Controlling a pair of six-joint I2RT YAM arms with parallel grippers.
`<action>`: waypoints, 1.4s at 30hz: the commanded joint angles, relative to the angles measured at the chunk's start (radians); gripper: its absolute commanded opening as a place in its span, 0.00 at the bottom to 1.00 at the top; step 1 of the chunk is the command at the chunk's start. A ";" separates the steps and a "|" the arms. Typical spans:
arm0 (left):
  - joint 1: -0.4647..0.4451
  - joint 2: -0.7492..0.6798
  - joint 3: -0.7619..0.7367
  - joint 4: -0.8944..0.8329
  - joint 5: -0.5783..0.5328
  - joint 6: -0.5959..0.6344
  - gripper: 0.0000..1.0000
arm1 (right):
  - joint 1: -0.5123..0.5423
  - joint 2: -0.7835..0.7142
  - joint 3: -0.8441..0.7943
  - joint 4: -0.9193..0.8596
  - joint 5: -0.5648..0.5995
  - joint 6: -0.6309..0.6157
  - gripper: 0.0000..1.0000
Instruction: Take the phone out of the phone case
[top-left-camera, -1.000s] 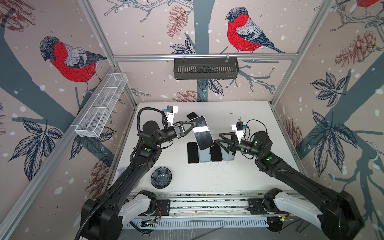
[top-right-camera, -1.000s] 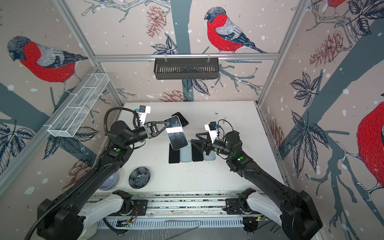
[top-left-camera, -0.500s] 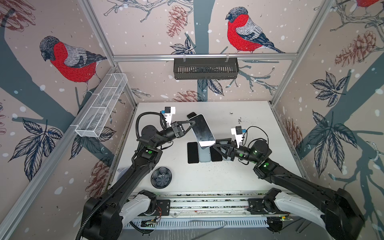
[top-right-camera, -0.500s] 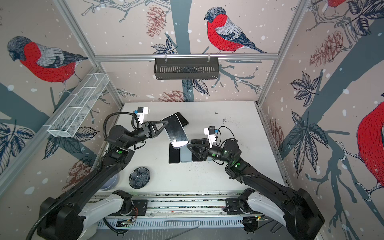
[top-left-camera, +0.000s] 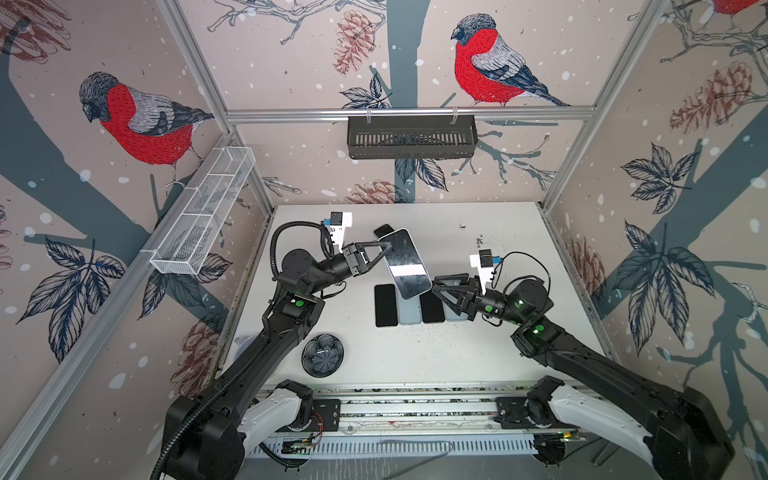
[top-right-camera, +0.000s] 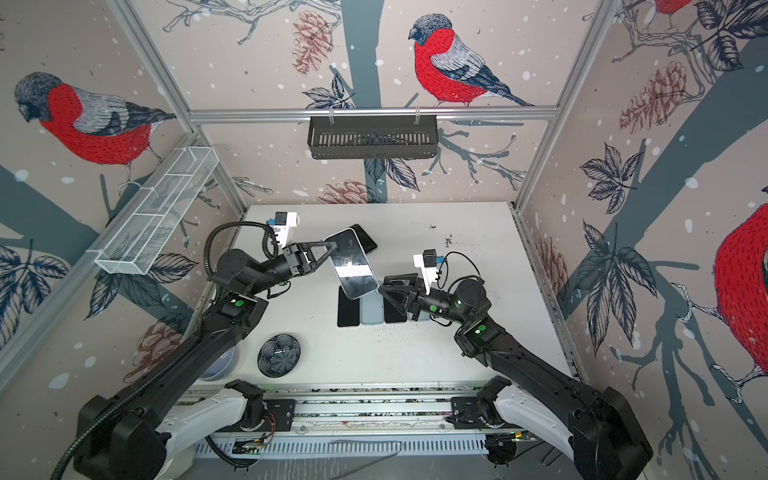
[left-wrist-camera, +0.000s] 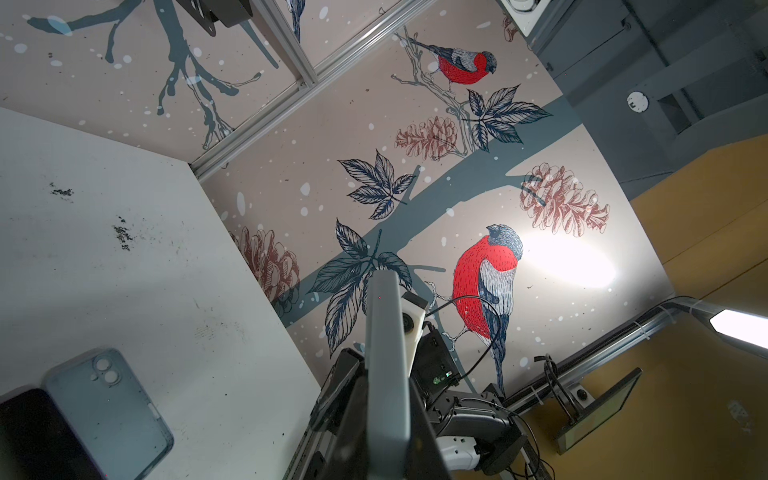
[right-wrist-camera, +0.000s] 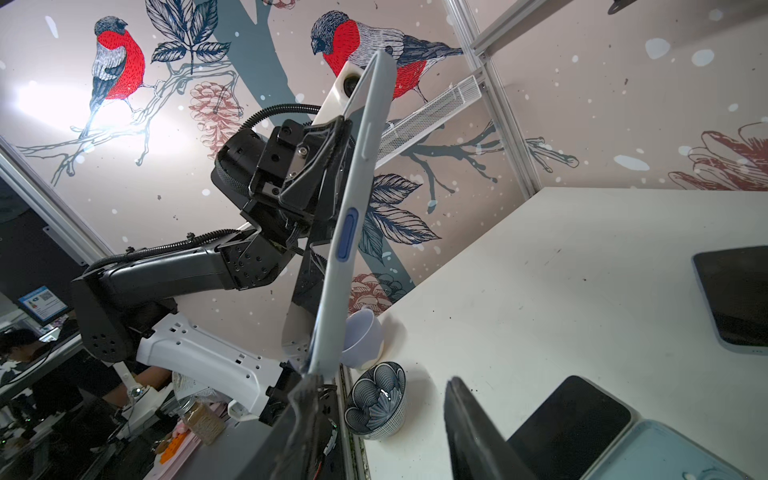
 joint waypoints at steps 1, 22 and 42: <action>-0.003 -0.004 0.010 0.076 0.008 -0.012 0.00 | 0.008 0.014 0.019 0.040 -0.027 0.010 0.50; -0.042 0.002 0.015 0.104 0.010 -0.003 0.00 | -0.021 0.066 0.022 0.033 -0.005 0.007 0.49; -0.072 0.019 0.000 0.075 -0.028 0.031 0.00 | -0.023 -0.005 -0.056 0.124 -0.048 0.096 0.60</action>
